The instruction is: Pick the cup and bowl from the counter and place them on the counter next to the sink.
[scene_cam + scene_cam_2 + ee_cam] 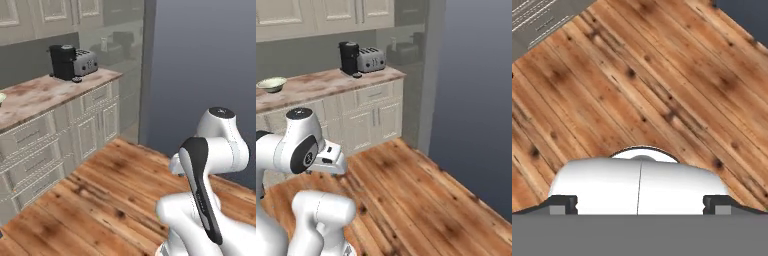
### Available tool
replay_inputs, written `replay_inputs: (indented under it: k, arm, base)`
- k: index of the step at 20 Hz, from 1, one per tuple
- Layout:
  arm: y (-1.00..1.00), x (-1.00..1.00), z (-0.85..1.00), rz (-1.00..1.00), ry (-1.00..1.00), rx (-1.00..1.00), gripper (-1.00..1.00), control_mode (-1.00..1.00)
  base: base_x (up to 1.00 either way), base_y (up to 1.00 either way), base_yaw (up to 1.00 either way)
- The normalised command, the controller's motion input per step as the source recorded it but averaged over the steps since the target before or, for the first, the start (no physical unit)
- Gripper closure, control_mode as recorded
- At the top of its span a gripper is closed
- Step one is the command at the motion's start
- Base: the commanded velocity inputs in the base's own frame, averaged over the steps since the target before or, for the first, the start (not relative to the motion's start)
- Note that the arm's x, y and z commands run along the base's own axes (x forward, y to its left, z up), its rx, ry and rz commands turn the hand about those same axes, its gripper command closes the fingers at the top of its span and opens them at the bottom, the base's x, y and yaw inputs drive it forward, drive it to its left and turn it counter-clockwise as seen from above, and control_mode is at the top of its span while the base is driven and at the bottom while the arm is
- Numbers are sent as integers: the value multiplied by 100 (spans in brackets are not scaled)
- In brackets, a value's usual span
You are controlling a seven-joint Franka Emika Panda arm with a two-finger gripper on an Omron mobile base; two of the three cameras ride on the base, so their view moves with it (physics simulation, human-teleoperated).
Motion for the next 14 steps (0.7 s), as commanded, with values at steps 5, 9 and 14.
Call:
replay_inputs:
  k: [5, 9, 14]
  arm:
    - [0, 0, 0, 0, 0, 0, -100, 100]
    - [0, 0, 0, 0, 0, 0, -100, 100]
    - [0, 0, 0, 0, 0, 0, -100, 100]
  base:
    - [-5, 0, 81]
    - [61, -1, 44]
    - [100, 0, 10]
